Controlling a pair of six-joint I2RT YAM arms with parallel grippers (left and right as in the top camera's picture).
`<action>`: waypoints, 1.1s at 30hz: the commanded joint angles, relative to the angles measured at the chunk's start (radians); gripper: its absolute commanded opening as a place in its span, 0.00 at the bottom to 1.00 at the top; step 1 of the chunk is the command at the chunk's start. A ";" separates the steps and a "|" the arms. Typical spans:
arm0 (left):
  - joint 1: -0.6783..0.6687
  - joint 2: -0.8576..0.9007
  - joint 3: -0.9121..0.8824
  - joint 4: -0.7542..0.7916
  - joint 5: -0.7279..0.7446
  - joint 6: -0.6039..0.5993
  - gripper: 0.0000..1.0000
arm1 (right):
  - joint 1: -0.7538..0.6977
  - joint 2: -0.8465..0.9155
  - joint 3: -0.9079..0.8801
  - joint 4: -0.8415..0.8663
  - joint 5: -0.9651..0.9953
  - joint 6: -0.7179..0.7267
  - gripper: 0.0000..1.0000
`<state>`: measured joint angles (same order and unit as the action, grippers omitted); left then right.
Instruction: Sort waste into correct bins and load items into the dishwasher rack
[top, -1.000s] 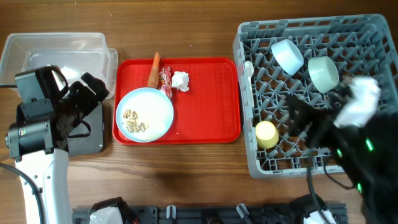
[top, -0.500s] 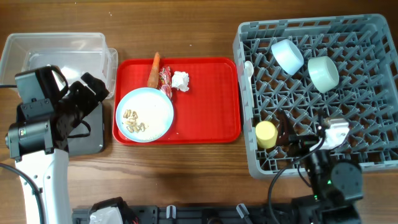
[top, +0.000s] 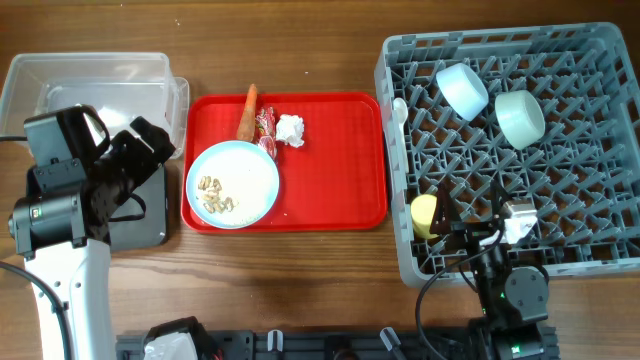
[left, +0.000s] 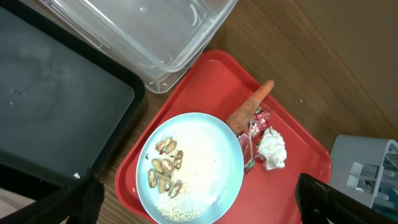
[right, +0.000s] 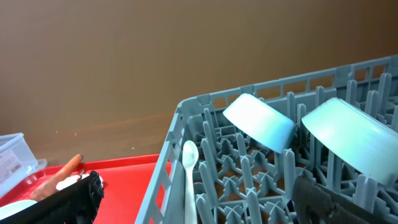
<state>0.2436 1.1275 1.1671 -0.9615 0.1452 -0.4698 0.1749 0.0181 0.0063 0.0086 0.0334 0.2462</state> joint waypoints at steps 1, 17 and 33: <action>0.005 0.000 0.005 0.002 -0.013 -0.010 1.00 | -0.004 -0.008 -0.001 0.002 -0.006 0.019 1.00; -0.001 0.005 0.003 0.089 0.210 -0.122 1.00 | -0.004 -0.008 -0.001 0.002 -0.006 0.019 1.00; -0.724 0.723 -0.003 0.678 -0.407 0.051 0.77 | -0.004 -0.008 -0.001 0.002 -0.006 0.019 1.00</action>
<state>-0.4313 1.7439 1.1645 -0.3588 -0.0036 -0.4465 0.1749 0.0181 0.0063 0.0082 0.0334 0.2493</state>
